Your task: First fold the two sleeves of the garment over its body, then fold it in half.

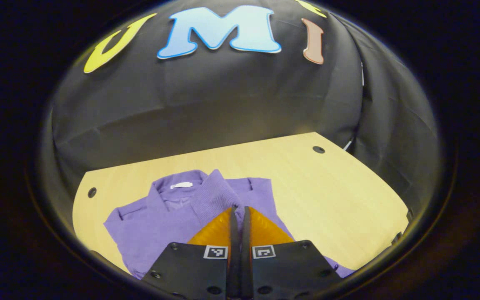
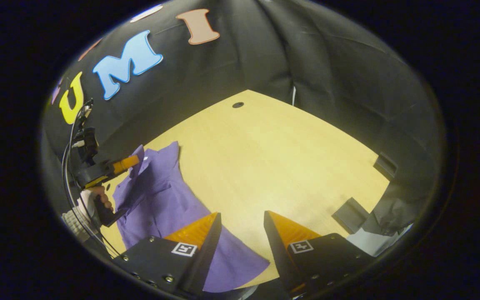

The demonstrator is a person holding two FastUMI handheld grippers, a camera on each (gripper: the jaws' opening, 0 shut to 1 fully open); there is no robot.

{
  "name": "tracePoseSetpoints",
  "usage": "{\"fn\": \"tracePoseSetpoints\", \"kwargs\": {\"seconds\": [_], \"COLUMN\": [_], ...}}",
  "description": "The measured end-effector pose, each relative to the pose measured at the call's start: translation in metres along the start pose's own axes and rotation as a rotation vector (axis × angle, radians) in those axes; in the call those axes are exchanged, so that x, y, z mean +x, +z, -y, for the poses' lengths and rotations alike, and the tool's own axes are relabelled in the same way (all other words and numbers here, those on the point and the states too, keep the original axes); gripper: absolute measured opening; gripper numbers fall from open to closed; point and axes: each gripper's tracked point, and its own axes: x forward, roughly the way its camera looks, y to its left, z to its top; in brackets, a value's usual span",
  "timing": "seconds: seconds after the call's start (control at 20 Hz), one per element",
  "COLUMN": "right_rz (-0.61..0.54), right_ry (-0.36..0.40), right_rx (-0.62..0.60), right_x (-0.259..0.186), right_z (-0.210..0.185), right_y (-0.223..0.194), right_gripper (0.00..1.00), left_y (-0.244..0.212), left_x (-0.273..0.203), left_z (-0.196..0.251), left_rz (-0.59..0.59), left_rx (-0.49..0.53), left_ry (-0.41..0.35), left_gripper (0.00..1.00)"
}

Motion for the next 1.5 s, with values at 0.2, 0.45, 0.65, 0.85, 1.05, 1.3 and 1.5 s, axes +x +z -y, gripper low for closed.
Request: {"fn": "tracePoseSetpoints", "kwargs": {"seconds": [0.2, 0.45, 0.65, 0.85, 1.05, 1.3, 1.5], "right_rz": [0.005, -0.003, -0.008, -0.014, -0.035, -0.078, -0.13], "right_ry": [-0.017, -0.02, -0.001, 0.027, 0.056, 0.094, 0.131], "right_rx": [0.006, 0.005, 0.002, -0.021, -0.054, -0.113, -0.186], "right_x": [-0.004, -0.002, -0.001, 0.006, 0.013, 0.02, 0.027], "right_z": [0.013, 0.018, 0.016, 0.003, -0.007, -0.019, -0.036], "right_y": [0.004, 0.008, 0.008, 0.008, 0.001, -0.014, -0.031], "right_gripper": [0.61, 0.66, 0.61, 0.66, 0.66, 0.66, 0.66], "left_y": [-0.018, -0.048, -0.05, -0.045, -0.038, -0.059, -0.098], "left_x": [0.018, 0.029, 0.031, 0.024, 0.001, -0.05, -0.098], "left_z": [0.014, 0.012, 0.022, 0.016, 0.009, -0.017, -0.046], "left_rz": [-0.048, -0.126, -0.144, -0.135, -0.121, -0.118, -0.149], "left_rx": [-0.032, -0.103, -0.112, -0.081, -0.074, -0.019, -0.039], "left_ry": [0.0, 0.011, -0.053, -0.036, -0.043, -0.029, 0.006], "left_gripper": [0.07, 0.07, 0.1, 0.61, 0.94, 0.97, 0.94]}}
